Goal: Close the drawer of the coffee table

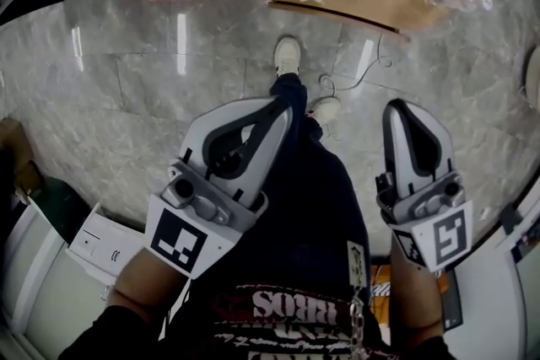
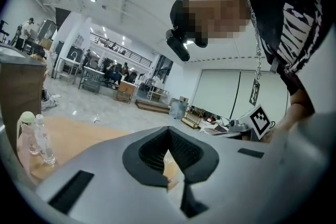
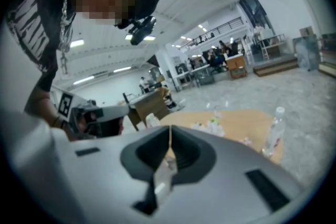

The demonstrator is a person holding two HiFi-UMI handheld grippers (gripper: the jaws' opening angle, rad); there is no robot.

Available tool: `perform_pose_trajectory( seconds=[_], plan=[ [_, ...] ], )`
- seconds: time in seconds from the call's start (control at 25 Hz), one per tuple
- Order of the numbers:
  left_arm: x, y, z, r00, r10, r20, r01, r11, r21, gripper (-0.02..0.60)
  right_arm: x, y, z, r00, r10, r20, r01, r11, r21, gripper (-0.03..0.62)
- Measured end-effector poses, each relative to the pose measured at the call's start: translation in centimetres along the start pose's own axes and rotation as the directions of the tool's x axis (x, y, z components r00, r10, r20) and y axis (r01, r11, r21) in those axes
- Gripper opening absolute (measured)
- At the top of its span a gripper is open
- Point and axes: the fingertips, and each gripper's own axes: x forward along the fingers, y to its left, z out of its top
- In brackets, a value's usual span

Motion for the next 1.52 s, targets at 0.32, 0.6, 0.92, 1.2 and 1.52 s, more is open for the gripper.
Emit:
perform_pose_trajectory(
  seconds=[0.32,0.6,0.92,1.2,1.52],
  plan=[
    [3.2,3.9,-3.4,0.999,-0.011,-0.044,0.009,0.999,-0.037,0.021,3.7,-3.4,-3.6,0.999,-0.009,-0.044,0.011,0.999,0.042,0.035],
    [5.5,6.7,-7.3,0.992,0.018,-0.122,-0.033,0.993,-0.117,0.02,6.1,-6.5,-6.7,0.996,-0.021,-0.09,0.027,0.998,0.064,0.035],
    [6.8,9.8,-11.3,0.977,0.037,-0.211,-0.071,0.985,-0.154,0.021,7.7,-9.6,-10.4,0.986,-0.052,-0.161,0.056,0.998,0.023,0.035],
    [6.3,12.7,-18.2,0.936,0.068,-0.346,-0.104,0.991,-0.087,0.02,9.6,-11.7,-14.2,0.975,-0.064,-0.214,0.066,0.998,0.0,0.035],
    [6.2,17.6,-27.5,0.864,0.173,-0.472,-0.188,0.982,0.016,0.021,10.6,-15.6,-20.6,0.943,-0.102,-0.317,0.073,0.992,-0.101,0.035]
  ],
)
